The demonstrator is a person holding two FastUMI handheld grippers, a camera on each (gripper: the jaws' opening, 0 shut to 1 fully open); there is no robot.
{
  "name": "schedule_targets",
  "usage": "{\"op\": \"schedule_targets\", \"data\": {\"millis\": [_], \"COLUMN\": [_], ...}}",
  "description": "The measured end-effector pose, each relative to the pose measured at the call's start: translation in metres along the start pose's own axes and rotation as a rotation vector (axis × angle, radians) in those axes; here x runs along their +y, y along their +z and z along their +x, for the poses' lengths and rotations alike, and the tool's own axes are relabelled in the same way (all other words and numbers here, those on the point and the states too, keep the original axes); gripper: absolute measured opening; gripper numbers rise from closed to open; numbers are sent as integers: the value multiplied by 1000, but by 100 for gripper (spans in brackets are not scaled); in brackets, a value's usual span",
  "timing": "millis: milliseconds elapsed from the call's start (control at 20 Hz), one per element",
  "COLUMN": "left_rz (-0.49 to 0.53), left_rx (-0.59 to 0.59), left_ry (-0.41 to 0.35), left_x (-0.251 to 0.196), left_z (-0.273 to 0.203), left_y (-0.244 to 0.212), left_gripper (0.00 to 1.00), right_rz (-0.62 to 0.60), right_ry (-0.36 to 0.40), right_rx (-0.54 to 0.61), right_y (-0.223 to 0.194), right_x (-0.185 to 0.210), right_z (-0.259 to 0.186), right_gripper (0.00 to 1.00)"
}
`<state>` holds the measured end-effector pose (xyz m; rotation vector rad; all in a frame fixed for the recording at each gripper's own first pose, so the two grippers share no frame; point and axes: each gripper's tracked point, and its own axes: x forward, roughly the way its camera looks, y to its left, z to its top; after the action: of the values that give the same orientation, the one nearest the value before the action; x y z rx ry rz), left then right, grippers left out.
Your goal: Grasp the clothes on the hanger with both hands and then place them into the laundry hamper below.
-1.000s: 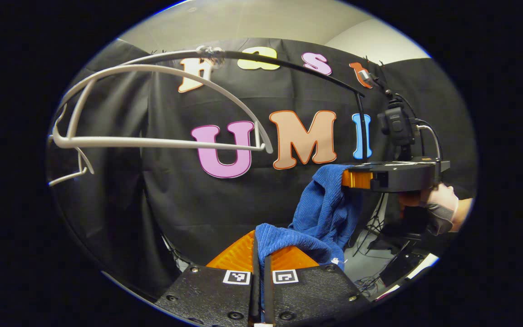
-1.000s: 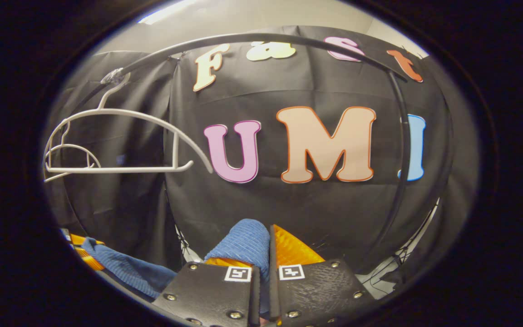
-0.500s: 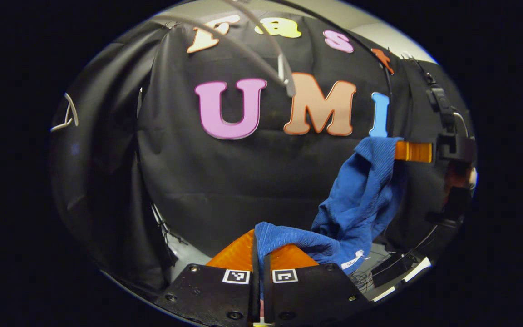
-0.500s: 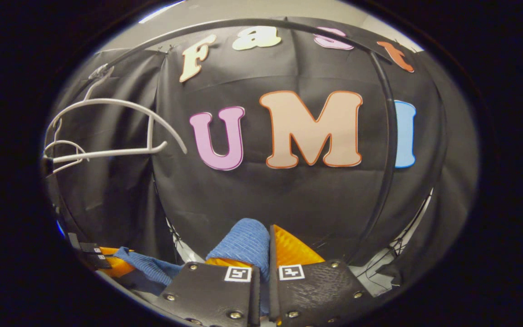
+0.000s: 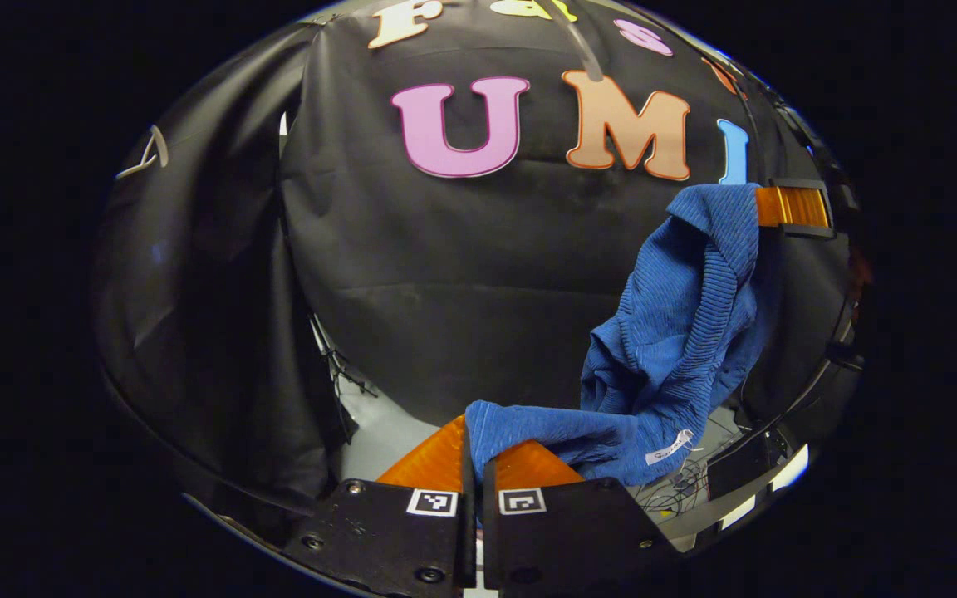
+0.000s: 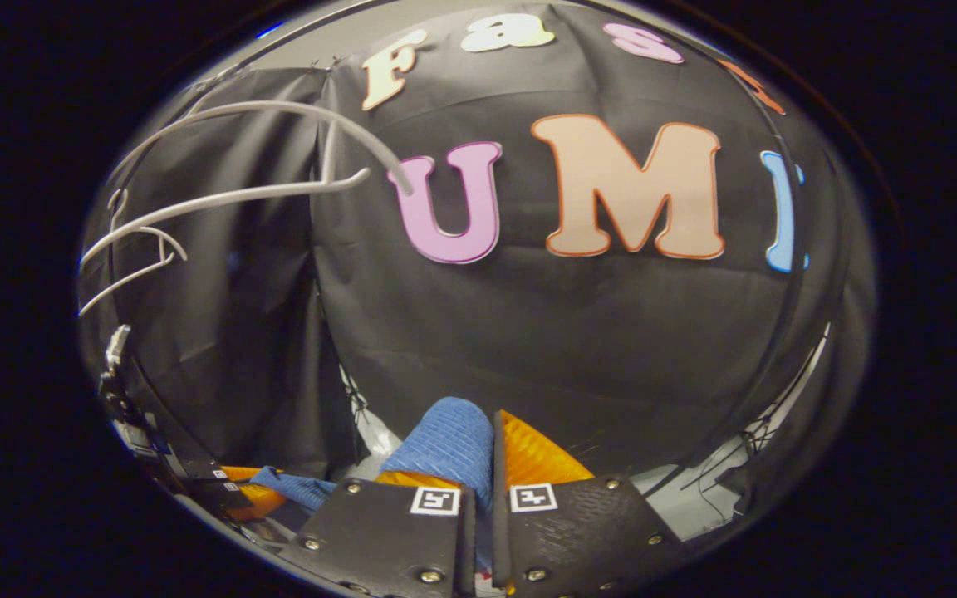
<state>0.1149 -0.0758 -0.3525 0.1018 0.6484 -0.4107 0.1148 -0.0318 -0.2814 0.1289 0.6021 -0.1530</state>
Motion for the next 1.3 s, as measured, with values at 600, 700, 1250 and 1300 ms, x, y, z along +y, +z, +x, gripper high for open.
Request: {"op": "schedule_targets", "data": {"millis": [600,700,1250,1300], "left_rz": [-34,-24,5,0], "left_rx": [78,98,229,262], "left_ry": [64,61,-20,-43], "left_x": [36,33,3,-3], "left_z": [-4,-4,6,2], "left_y": [-39,-47,-100,-108], "left_gripper": [5,5,8,15], "right_rz": [-21,-29,-43,-45], "right_ry": [108,100,85,86], "right_rx": [176,226,362,360], "right_y": [-81,-106,-168,-167], "right_x": [56,53,41,40], "right_z": [26,25,24,24], "right_gripper": [8,8,8,8]}}
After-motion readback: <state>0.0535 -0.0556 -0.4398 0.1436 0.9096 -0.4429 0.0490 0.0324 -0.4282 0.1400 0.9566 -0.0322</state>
